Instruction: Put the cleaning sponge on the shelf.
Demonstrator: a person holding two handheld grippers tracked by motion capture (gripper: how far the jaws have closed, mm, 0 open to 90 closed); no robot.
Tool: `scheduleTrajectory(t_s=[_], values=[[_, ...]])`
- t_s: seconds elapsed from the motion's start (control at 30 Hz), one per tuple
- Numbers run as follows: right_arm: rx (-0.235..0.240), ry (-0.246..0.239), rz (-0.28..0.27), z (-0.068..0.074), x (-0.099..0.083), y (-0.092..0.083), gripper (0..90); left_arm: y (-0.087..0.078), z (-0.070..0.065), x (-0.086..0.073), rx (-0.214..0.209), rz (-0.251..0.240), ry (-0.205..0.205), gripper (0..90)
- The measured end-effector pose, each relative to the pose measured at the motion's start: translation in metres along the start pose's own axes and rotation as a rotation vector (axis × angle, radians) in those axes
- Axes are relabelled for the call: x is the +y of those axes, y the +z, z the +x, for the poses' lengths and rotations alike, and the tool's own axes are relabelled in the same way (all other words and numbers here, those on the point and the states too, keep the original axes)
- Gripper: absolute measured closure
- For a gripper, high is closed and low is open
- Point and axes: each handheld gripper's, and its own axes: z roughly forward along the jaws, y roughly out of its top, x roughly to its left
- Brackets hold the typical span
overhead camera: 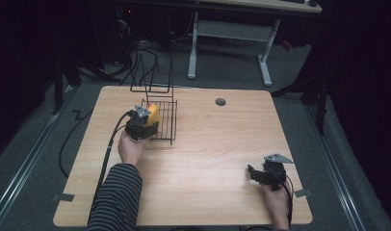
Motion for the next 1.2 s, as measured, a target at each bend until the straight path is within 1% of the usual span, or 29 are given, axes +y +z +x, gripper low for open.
scheduleTrajectory(t_s=[0.1, 0.17, 0.23, 0.3, 0.4, 0.57, 0.6, 0.73, 0.83, 1.07, 1.2], values=[[0.000, 0.000, 0.000, 0.000, 0.000, 0.000, 23.5, 0.000, 0.001, 0.000, -0.006, 0.003, -0.009, 44.4], [0.000, 0.000, 0.000, 0.000, 0.000, 0.000, 23.5, 0.000, 0.002, 0.000, -0.016, 0.008, -0.016, 39.0], [0.000, 0.000, 0.000, 0.000, 0.000, 0.000, 23.5, -0.001, 0.003, 0.000, -0.014, 0.014, -0.024, 34.0], [0.000, 0.000, 0.000, 0.000, 0.000, 0.000, 23.5, -0.002, 0.005, 0.000, -0.023, 0.018, -0.035, 29.8], [0.000, 0.000, 0.000, 0.000, 0.000, 0.000, 23.5, -0.004, 0.006, 0.000, -0.026, 0.018, -0.037, 26.1], [0.000, 0.000, 0.000, 0.000, 0.000, 0.000, 23.5, -0.010, 0.006, 0.000, -0.048, 0.010, -0.029, 23.5], [0.000, 0.000, 0.000, 0.000, 0.000, 0.000, 23.5, -0.011, 0.006, -0.001, -0.041, 0.011, -0.027, 22.9], [0.000, 0.000, 0.000, 0.000, 0.000, 0.000, 23.5, -0.017, 0.009, -0.003, -0.043, 0.003, -0.038, 20.1], [0.000, 0.000, 0.000, 0.000, 0.000, 0.000, 23.5, -0.022, 0.010, -0.004, -0.051, -0.008, -0.047, 18.6], [0.000, -0.001, 0.000, 0.000, 0.000, 0.000, 23.5, -0.033, 0.012, -0.006, -0.071, -0.010, -0.047, 15.3], [0.000, 0.000, 0.000, 0.000, 0.000, 0.000, 23.5, -0.038, 0.012, -0.007, -0.080, -0.021, -0.054, 15.1]])
